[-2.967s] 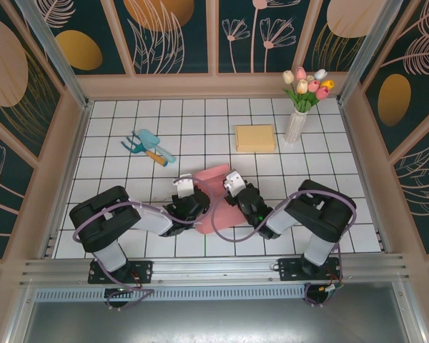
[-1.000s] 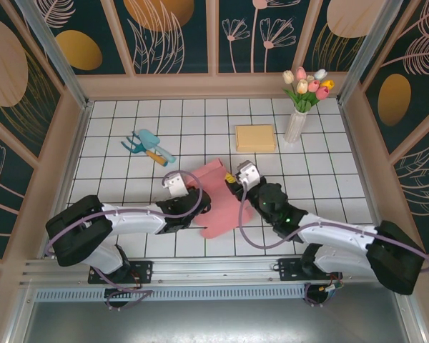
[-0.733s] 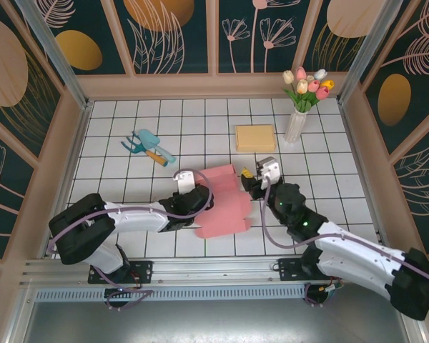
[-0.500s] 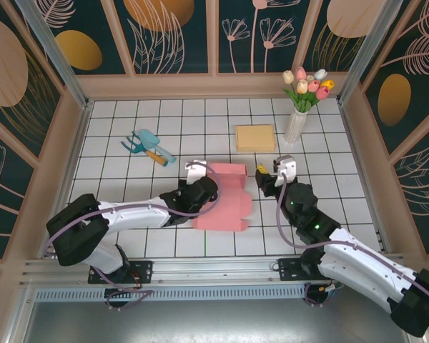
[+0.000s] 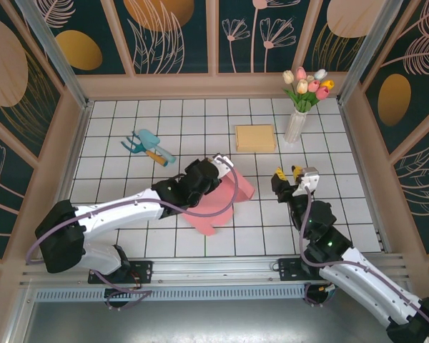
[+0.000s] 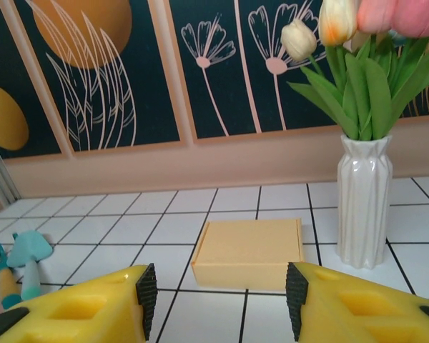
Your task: Fold the paper box
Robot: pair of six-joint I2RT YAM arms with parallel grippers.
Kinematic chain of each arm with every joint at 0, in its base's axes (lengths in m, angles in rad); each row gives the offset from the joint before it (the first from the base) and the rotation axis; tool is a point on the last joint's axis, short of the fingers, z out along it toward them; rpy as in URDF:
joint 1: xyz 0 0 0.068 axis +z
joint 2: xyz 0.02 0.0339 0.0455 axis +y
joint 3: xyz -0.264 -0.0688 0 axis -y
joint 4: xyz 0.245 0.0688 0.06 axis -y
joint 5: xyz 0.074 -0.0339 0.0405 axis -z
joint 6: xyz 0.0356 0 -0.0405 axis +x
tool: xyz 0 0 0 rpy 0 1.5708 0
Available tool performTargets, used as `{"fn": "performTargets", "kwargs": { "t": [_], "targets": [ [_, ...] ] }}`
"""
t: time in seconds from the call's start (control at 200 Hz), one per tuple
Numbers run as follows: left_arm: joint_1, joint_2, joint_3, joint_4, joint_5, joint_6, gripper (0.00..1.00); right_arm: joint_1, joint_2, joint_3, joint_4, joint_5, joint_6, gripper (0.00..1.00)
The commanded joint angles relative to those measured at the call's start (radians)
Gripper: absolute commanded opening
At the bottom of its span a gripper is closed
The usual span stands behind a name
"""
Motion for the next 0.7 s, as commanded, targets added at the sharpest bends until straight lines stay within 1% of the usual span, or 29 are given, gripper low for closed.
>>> {"fn": "performTargets", "kwargs": {
  "t": [0.0, 0.09, 0.17, 0.265, 0.375, 0.415, 0.46, 0.545, 0.6, 0.696],
  "targets": [
    [0.001, -0.051, 0.07, -0.155, 0.06, 0.344, 0.0, -0.004, -0.025, -0.018, 0.007, 0.022, 0.02, 0.54],
    [-0.002, -0.066, 0.075, -0.203, 0.098, 0.576, 0.0, -0.005, -0.033, -0.023, 0.005, 0.02, 0.019, 0.54],
    [-0.003, -0.058, 0.087, -0.243, 0.094, 0.766, 0.0, -0.006, -0.044, -0.029, 0.003, 0.019, 0.014, 0.54],
    [-0.007, -0.004, 0.165, -0.333, 0.092, 0.927, 0.0, -0.006, -0.058, -0.037, 0.009, 0.022, 0.012, 0.55],
    [-0.032, 0.135, 0.358, -0.536, 0.089, 1.009, 0.0, -0.007, -0.071, -0.041, 0.006, 0.026, 0.009, 0.55],
    [-0.043, 0.197, 0.439, -0.599, 0.072, 1.034, 0.0, -0.006, -0.076, -0.043, 0.005, 0.029, 0.011, 0.55],
    [-0.059, 0.259, 0.492, -0.661, 0.04, 1.072, 0.0, -0.007, -0.079, -0.047, 0.005, 0.031, 0.01, 0.55],
    [-0.081, 0.364, 0.541, -0.723, -0.008, 1.152, 0.0, -0.008, -0.084, -0.049, 0.001, 0.039, 0.012, 0.56],
    [-0.097, 0.421, 0.572, -0.749, -0.008, 1.183, 0.0, -0.009, -0.088, -0.05, -0.001, 0.044, 0.013, 0.56],
    [-0.117, 0.502, 0.611, -0.744, 0.003, 1.22, 0.0, -0.009, -0.1, -0.051, -0.007, 0.049, 0.011, 0.56]
  ]
}}
